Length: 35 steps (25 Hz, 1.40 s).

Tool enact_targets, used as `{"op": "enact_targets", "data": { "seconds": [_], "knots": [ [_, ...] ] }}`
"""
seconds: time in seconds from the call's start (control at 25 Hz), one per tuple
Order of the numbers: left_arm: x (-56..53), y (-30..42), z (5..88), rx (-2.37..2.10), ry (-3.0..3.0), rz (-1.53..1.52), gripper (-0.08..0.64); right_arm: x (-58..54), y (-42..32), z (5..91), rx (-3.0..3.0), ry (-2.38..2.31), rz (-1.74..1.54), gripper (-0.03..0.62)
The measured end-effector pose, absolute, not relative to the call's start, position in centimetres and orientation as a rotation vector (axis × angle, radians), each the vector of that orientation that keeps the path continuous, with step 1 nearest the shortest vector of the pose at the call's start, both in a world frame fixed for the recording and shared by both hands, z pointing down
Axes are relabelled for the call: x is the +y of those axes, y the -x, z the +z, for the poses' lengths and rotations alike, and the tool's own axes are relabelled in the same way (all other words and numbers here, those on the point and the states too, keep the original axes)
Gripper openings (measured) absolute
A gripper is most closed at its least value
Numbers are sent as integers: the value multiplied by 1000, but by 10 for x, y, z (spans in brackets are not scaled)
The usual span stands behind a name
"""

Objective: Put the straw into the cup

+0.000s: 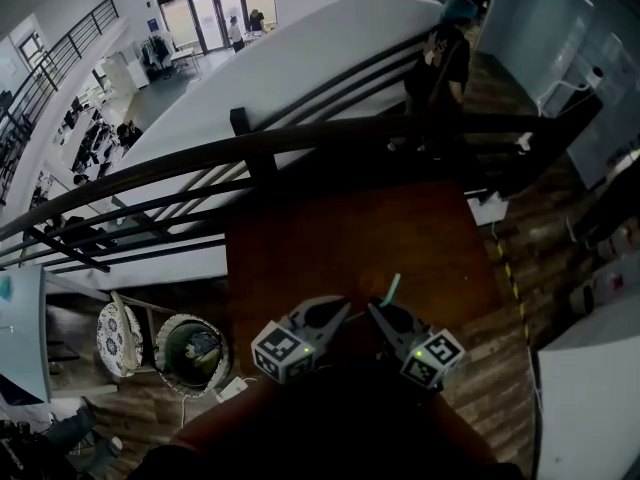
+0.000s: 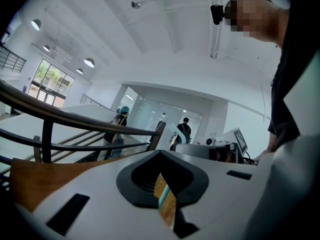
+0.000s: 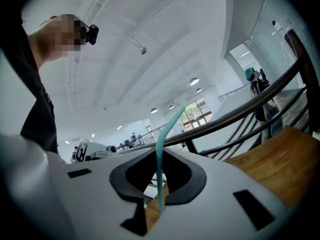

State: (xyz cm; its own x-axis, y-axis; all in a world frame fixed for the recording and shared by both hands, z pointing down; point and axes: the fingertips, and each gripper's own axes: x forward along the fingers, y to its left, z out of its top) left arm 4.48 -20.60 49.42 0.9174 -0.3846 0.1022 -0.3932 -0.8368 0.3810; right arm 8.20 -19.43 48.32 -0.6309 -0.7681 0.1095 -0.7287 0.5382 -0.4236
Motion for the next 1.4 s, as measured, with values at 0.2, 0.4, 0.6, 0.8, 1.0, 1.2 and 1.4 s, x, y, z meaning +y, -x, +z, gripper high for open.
{"op": "enact_targets", "data": {
  "seconds": [0.2, 0.4, 0.6, 0.8, 1.0, 1.2, 1.4],
  "knots": [
    [-216, -50, 498, -586, -2657, 33, 11, -205, -89, 488, 2677, 1279, -708, 38],
    [-223, -63, 500, -583, -2647, 47, 11, -214, -107, 492, 2680, 1290, -723, 38],
    [-234, -72, 505, -584, -2636, 60, 11, -229, -125, 501, 2680, 1301, -732, 38],
    [-239, -90, 505, -531, -2642, 82, 11, -241, -147, 501, 2658, 1317, -742, 38],
    [-252, -99, 512, -532, -2640, 98, 11, -252, -159, 507, 2666, 1314, -763, 38],
    [-262, -105, 526, -551, -2619, 119, 11, -263, -174, 514, 2672, 1334, -772, 38],
    [-271, -107, 541, -590, -2612, 142, 11, -273, -182, 522, 2680, 1342, -801, 38]
  ]
}}
